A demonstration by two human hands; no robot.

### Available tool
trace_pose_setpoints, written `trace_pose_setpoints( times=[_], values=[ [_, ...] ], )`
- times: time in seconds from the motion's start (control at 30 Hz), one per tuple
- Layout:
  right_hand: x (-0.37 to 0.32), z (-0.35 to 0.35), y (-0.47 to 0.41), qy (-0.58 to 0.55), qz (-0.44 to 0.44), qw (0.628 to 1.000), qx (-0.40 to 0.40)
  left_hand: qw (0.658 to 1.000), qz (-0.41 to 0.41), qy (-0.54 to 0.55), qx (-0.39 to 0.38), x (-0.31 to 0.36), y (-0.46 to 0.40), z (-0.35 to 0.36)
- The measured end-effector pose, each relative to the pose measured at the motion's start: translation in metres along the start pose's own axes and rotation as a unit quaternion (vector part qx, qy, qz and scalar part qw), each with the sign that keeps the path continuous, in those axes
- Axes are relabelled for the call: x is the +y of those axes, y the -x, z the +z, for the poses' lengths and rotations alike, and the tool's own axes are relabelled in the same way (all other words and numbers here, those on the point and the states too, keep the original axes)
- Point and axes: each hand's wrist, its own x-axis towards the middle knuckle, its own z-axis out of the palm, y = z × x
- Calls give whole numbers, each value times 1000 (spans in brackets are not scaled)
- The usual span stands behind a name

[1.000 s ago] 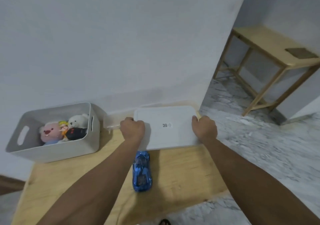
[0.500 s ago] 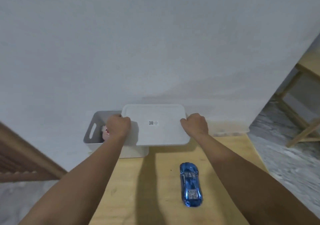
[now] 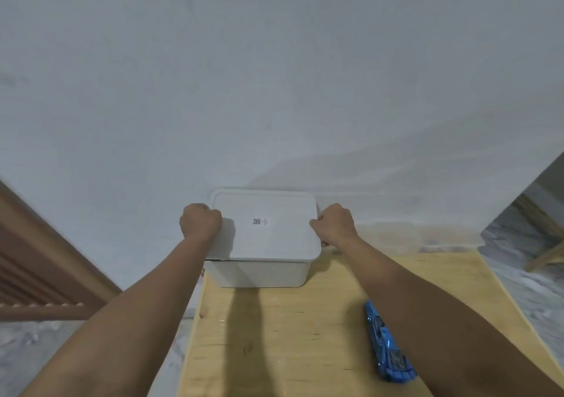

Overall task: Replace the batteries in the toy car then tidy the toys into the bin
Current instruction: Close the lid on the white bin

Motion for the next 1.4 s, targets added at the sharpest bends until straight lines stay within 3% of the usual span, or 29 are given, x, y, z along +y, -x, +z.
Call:
trace_pose_setpoints(
  times=[0.6, 1.07, 1.27, 1.4],
  values=[
    [-3, 29, 1, 31, 6, 999, -3, 998, -33, 19, -55, -35, -30, 11],
    [-3, 56, 3, -74, 10, 997, 14, 995, 21, -23, -92, -52, -39, 24],
    [-1, 67, -2, -43, -32, 998, 35, 980, 118, -118, -112, -59, -25, 24],
    [-2, 70, -4, -18, -41, 998, 42, 977, 139, -112, -118, -56, -22, 22]
  ],
)
